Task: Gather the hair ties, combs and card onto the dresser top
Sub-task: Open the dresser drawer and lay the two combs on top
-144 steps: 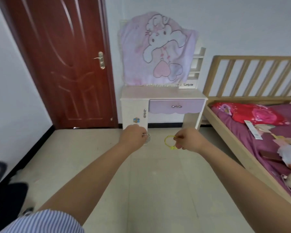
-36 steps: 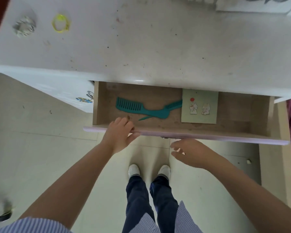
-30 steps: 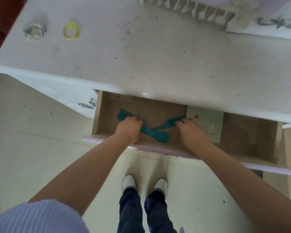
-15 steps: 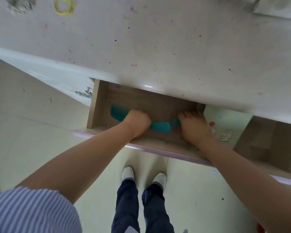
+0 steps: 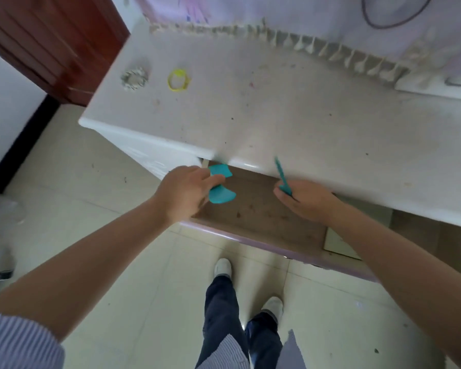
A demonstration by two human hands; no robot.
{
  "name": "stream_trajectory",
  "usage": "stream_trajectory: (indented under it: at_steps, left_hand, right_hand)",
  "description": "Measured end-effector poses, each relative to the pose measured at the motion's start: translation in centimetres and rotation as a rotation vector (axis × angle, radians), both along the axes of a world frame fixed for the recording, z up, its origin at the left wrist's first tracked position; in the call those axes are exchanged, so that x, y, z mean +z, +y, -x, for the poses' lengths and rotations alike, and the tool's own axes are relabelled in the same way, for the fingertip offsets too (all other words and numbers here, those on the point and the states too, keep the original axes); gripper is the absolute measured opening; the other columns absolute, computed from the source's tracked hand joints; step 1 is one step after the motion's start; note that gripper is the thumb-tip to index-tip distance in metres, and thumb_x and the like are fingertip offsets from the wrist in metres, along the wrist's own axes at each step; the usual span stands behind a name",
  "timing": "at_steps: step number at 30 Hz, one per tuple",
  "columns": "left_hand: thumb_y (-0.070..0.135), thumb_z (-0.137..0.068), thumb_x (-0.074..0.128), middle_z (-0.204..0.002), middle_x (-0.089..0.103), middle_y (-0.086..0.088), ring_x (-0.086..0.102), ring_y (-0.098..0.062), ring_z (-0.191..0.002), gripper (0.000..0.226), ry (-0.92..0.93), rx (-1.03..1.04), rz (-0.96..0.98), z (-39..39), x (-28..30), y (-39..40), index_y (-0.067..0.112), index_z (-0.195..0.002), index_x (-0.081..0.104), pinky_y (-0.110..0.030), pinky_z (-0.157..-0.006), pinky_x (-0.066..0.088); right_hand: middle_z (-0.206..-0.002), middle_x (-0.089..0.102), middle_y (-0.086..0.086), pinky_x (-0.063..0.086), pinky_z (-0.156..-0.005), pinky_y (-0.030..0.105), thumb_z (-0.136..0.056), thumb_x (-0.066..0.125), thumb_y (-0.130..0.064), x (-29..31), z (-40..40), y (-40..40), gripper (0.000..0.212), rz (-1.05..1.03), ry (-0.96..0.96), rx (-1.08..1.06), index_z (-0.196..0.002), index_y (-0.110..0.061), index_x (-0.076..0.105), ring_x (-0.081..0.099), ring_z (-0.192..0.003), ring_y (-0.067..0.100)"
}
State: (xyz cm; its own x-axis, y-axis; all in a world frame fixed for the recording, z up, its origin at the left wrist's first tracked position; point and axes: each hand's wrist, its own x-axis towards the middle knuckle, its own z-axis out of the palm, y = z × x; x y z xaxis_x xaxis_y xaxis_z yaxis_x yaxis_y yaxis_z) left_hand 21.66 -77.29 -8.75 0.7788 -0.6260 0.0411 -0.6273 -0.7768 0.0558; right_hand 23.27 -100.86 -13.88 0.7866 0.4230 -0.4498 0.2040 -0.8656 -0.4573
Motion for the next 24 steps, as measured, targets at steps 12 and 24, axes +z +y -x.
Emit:
stream_trajectory:
  at_steps: [12,24]
  left_hand:
    - [-0.003,-0.034,0.091,-0.051,0.067,-0.015,0.062,-0.025,-0.039,0.054,-0.054,-0.075,-0.081,-10.2,2.7,3.9,-0.001,-0.086,0.076,-0.021,-0.035,0.050]
    - [0.008,-0.045,0.093,-0.091,0.076,-0.023,0.074,-0.036,-0.079,0.052,-0.003,0.037,-0.104,-16.9,-7.6,2.9,-0.003,-0.093,0.074,-0.039,-0.056,0.061]
  right_hand:
    - [-0.099,0.058,0.039,0.047,-0.056,0.043,-0.082,0.056,0.005,5.1,-12.6,5.6,0.025,0.222,-0.589,0.065,-0.107,0.013,0.057,0.059,-0.070,0.047]
    - [-0.157,-0.001,0.019,0.008,-0.119,0.041,-0.099,0.031,-0.012,-3.9,-18.1,7.5,0.052,0.282,-0.291,-0.034,-0.146,-0.009,0.009,0.005,-0.145,0.030]
